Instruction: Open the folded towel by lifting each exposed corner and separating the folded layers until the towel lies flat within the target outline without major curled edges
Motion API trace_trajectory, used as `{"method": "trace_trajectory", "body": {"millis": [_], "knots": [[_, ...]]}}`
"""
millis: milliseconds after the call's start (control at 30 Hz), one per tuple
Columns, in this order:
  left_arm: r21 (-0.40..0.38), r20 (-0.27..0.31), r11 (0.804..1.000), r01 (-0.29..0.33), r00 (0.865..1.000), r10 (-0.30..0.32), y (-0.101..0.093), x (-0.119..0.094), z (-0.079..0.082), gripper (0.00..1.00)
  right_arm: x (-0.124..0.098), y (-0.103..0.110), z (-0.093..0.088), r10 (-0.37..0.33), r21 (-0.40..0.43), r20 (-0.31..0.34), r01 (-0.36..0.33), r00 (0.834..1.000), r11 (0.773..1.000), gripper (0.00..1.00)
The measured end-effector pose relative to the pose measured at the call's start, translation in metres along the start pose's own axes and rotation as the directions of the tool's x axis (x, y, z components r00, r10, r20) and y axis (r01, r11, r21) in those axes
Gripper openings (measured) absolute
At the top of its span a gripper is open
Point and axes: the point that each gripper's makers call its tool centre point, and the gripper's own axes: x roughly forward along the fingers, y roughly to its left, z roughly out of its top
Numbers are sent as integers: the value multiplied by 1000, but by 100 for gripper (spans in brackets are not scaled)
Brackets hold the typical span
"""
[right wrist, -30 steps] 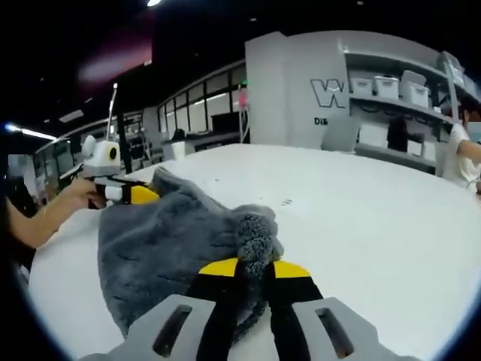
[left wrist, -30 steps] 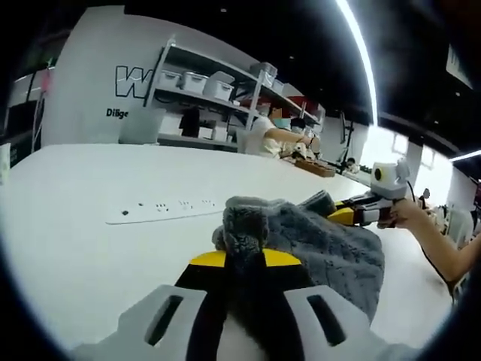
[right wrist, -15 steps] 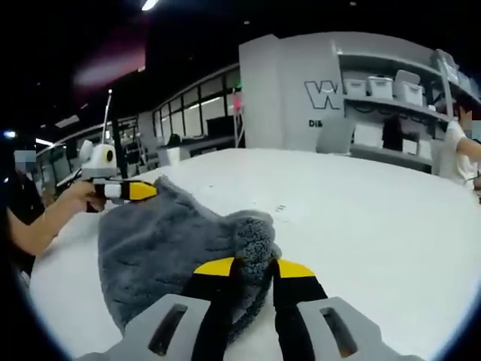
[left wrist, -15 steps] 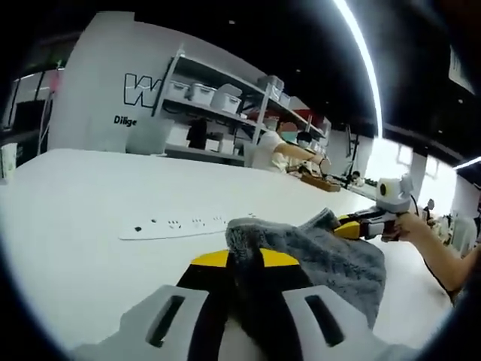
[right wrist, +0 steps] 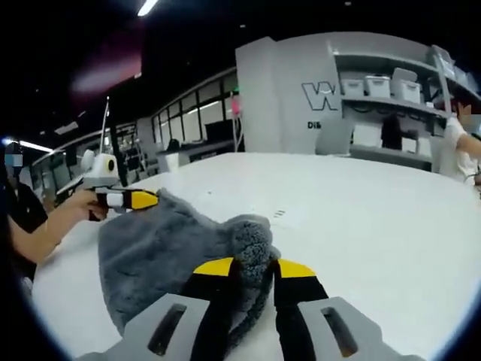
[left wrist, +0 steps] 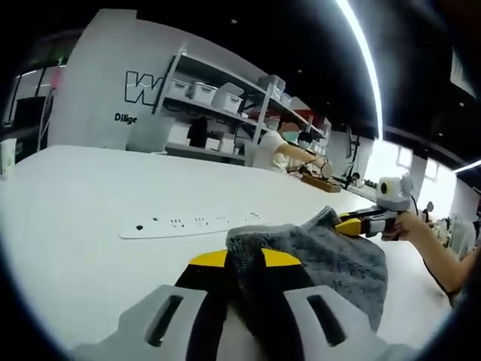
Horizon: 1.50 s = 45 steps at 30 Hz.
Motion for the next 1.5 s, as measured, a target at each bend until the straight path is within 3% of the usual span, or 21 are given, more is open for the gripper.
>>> {"method": "trace_trajectory", "body": {"millis": [300, 500, 767, 1300, 1500], "knots": [[-9, -11, 1000, 2, 1000, -3, 2, 4, -5, 13, 3, -2, 2, -4, 7, 4, 4, 1000, 1000, 16], [-6, -14, 1000, 5, 1000, -5, 2, 5, -6, 13, 3, -6, 9, -36, 1, 22, 36, 999, 999, 23], [0, -14, 1000, 12, 1000, -12, 0, 5, -4, 13, 11, -3, 7, -28, -16, 2, 28, 1000, 999, 21], [18, 15, 1000, 24, 1000, -24, -6, 5, 1, 5, 6, 5, 18, -19, -80, 69, 24, 997, 997, 1], [43, 24, 999, 27, 999, -28, -12, 2, 5, 4, 2, 14, 27, 5, -116, 103, 7, 995, 993, 0]]}}
